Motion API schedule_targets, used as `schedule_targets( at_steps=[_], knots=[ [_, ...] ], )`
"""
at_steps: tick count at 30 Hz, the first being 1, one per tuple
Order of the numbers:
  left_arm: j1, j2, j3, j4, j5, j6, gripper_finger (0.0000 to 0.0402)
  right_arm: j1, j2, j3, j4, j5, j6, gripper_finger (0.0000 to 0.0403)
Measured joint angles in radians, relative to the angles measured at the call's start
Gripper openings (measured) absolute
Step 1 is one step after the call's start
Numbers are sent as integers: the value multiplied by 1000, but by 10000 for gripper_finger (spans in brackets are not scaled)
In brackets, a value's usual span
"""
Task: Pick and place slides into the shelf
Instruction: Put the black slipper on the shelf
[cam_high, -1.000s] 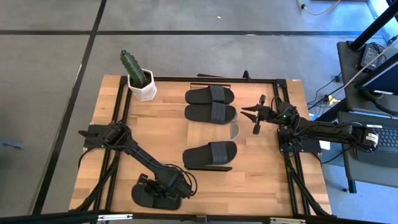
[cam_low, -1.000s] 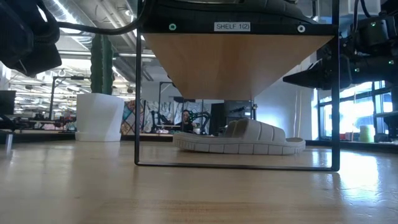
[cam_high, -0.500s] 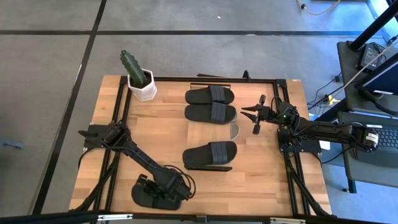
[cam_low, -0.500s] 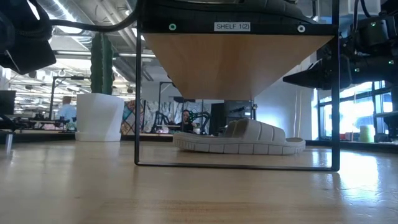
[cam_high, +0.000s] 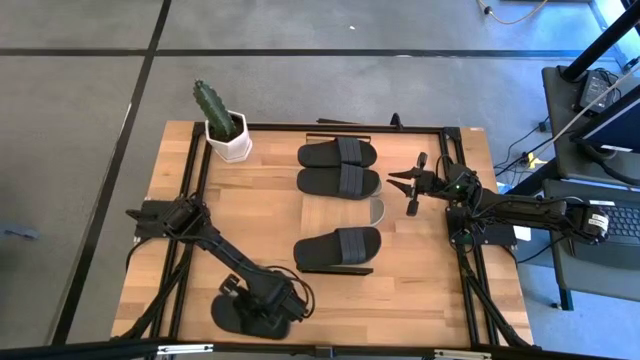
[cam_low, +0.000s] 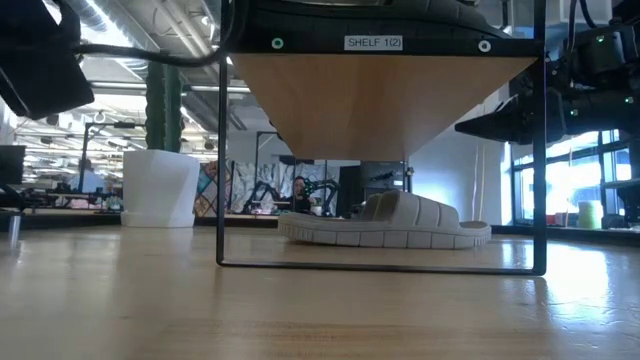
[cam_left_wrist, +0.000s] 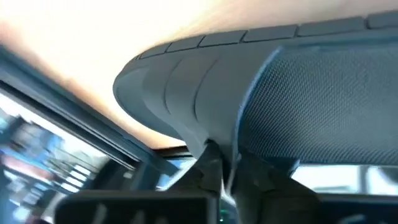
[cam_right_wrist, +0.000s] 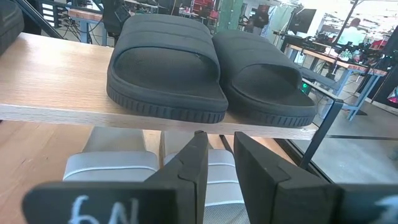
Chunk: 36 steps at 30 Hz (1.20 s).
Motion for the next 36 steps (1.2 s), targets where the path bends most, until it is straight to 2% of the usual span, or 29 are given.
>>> schedule_targets(
  at_steps=[4,9,16,23,30,34,36],
  knots=[
    [0,-3,-1,-17,-4,172,11,0,0,0,0,0,0,80],
    [11,-51,-3,12,-59,303,6,0,0,0,0,0,1,80],
    [12,-198,-3,44,-234,342,4,0,0,0,-1,0,2,80],
    [-35,-372,-1,225,-445,394,3,0,0,0,-2,0,0,80],
    [-73,-505,-1,307,-746,794,2,0,0,0,-2,0,1,80],
    [-65,-551,-1,332,-880,1116,2,0,0,0,-2,0,2,80],
    [-52,-566,-1,359,-912,1286,2,0,0,0,-2,0,2,80]
  ],
)
